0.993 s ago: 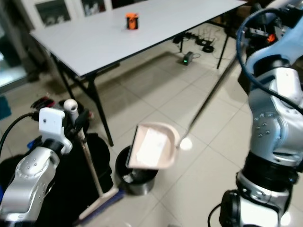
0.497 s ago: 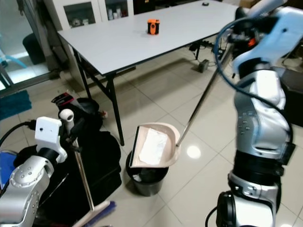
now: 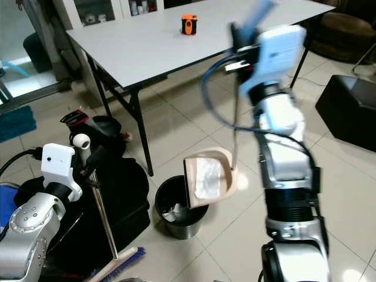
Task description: Sweep floor
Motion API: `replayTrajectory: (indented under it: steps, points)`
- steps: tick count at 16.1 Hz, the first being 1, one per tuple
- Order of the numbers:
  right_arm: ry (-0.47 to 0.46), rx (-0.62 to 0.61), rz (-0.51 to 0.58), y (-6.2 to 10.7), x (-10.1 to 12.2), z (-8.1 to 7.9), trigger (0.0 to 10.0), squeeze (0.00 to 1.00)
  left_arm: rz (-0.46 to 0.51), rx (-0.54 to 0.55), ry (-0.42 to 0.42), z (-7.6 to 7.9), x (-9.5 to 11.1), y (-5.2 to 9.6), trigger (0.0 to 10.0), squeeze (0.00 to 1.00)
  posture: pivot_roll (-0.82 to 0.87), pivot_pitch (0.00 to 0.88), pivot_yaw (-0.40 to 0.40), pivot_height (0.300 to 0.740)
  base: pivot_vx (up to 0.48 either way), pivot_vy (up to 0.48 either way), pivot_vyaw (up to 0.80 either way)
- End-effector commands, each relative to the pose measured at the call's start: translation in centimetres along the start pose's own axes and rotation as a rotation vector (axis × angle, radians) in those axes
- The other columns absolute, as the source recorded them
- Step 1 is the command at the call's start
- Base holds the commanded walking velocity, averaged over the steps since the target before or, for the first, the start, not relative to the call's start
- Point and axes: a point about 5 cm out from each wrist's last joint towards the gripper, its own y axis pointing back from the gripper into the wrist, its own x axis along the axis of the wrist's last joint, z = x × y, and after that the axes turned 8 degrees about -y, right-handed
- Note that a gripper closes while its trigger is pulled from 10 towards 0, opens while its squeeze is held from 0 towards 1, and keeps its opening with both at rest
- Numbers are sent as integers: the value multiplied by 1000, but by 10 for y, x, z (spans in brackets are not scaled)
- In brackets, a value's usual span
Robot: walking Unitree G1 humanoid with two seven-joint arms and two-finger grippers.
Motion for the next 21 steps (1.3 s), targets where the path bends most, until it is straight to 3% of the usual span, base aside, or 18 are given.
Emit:
replayTrajectory:
  steps: [1, 2, 4, 7, 10, 12, 17, 19, 20, 21]
  points:
    - [27, 56, 63, -1, 8, -10, 10000, 0, 14, 21, -18, -6, 6, 2, 10000, 0, -4, 2, 36, 740, 0, 0, 0]
    - [19, 119, 100, 0, 3, -28, 10000, 0, 14, 18, -18, -6, 7, 2, 10000, 0, -3, 2, 43, 740, 0, 0, 0]
    - [15, 151, 107, 2, 1, -37, 10000, 0, 15, 16, -20, -6, 7, 2, 10000, 0, -3, 2, 43, 740, 0, 0, 0]
    - [28, 292, 126, 11, -5, -72, 10000, 0, 17, 15, -24, -7, 7, 1, 10000, 0, -3, 4, 43, 740, 0, 0, 0]
    - [136, 455, 144, 26, -16, -102, 10000, 0, 20, 14, -25, -6, 8, 1, 10000, 0, 1, 4, 43, 740, 0, 0, 0]
    - [173, 487, 158, 32, -20, -109, 10000, 0, 21, 12, -27, -6, 8, 0, 10000, 0, 0, 4, 45, 740, 0, 0, 0]
    - [271, 501, 184, 32, -19, -105, 10000, 0, 19, -1, -25, -3, 8, -1, 10000, 0, -3, 4, 46, 740, 0, 0, 0]
    - [333, 378, 178, 23, -13, -81, 10000, 0, 18, -3, -23, -2, 8, -2, 10000, 0, -5, 6, 46, 740, 0, 0, 0]
    - [337, 246, 142, 19, -12, -56, 10000, 0, 18, -10, -24, -1, 9, -3, 10000, 0, -8, 7, 46, 740, 0, 0, 0]
    - [336, 201, 129, 18, -12, -48, 10000, 0, 19, -13, -24, -1, 9, -3, 10000, 0, -10, 7, 48, 740, 0, 0, 0]
